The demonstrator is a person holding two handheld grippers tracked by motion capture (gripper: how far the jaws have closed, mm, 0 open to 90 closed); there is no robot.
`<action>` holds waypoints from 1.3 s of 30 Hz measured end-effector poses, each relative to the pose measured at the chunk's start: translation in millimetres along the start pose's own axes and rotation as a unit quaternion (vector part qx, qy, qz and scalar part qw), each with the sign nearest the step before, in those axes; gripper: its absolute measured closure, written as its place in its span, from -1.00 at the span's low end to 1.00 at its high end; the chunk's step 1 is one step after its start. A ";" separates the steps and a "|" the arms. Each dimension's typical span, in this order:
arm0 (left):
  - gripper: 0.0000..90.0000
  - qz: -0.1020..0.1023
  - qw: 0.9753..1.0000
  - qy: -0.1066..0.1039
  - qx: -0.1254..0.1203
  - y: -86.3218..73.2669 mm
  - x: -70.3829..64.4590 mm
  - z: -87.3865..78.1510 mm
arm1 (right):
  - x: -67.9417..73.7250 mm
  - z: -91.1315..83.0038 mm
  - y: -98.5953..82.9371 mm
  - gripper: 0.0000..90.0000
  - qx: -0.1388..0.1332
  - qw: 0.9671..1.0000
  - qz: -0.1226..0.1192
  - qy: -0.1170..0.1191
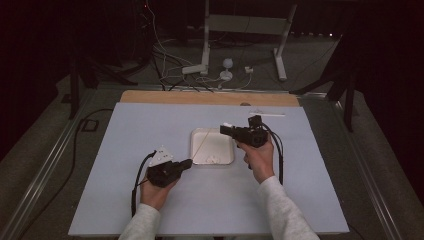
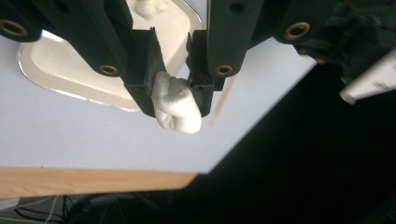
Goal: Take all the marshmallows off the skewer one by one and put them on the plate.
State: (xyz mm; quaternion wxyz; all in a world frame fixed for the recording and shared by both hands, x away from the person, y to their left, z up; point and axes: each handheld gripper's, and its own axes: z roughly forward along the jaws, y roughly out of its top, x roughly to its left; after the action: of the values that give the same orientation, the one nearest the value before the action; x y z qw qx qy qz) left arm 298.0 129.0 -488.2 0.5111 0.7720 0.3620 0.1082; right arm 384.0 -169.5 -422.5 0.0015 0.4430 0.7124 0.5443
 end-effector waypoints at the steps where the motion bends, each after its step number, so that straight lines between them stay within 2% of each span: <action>1: 1.00 -0.002 1.000 0.000 -0.001 0.1 0.3 -0.2 | 0.4 2.3 -1.4 0.70 0.007 1.000 -0.005 -0.005; 8: 1.00 -0.013 1.000 0.002 -0.007 0.8 1.2 -0.6 | -3.8 23.9 -12.2 0.66 0.049 0.998 -0.016 -0.032; 13: 1.00 -0.020 1.000 0.005 -0.007 1.0 1.5 -0.4 | -12.8 37.4 -20.1 0.62 0.072 0.996 -0.011 -0.045; 15: 1.00 -0.021 1.000 0.006 -0.005 1.1 1.4 -0.1 | -16.1 41.7 -22.5 0.51 0.079 0.995 -0.010 -0.052; 17: 1.00 -0.023 1.000 0.007 -0.004 0.9 0.9 0.4 | -18.6 44.7 -24.1 0.19 0.081 0.995 -0.007 -0.059; 18: 1.00 -0.024 1.000 0.008 -0.003 0.9 0.7 0.9 | -20.0 45.8 -24.5 -0.01 0.080 0.995 -0.003 -0.062; 21: 1.00 -0.027 1.000 0.010 -0.001 1.2 -0.2 2.7 | -22.7 46.2 -24.8 -0.21 0.076 0.995 0.004 -0.057; 24: 1.00 -0.033 0.999 0.014 -0.003 1.8 -0.2 3.6 | -22.0 43.5 -25.6 -0.35 0.071 0.996 0.003 -0.051; 30: 1.00 -0.049 0.998 0.022 -0.011 4.7 2.0 4.9 | -14.1 31.8 -27.7 -0.66 0.055 0.997 -0.013 -0.046; 32: 1.00 -0.054 0.998 0.024 -0.014 6.0 2.3 5.0 | -11.8 27.1 -29.2 -0.68 0.047 0.998 -0.018 -0.043; 36: 1.00 -0.060 0.998 0.030 -0.019 9.7 3.9 5.2 | -10.7 18.6 -34.3 -0.95 0.037 0.999 -0.028 -0.029; 39: 1.00 -0.068 0.997 0.034 -0.023 12.6 6.4 6.4 | -9.8 13.2 -36.3 -1.00 0.032 0.998 -0.039 -0.029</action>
State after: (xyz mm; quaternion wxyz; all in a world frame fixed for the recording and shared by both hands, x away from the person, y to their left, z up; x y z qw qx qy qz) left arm 311.7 126.1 -481.4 0.5225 0.7296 0.4280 0.1076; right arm 373.5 -166.0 -460.7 0.0290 0.4300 0.7461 0.5076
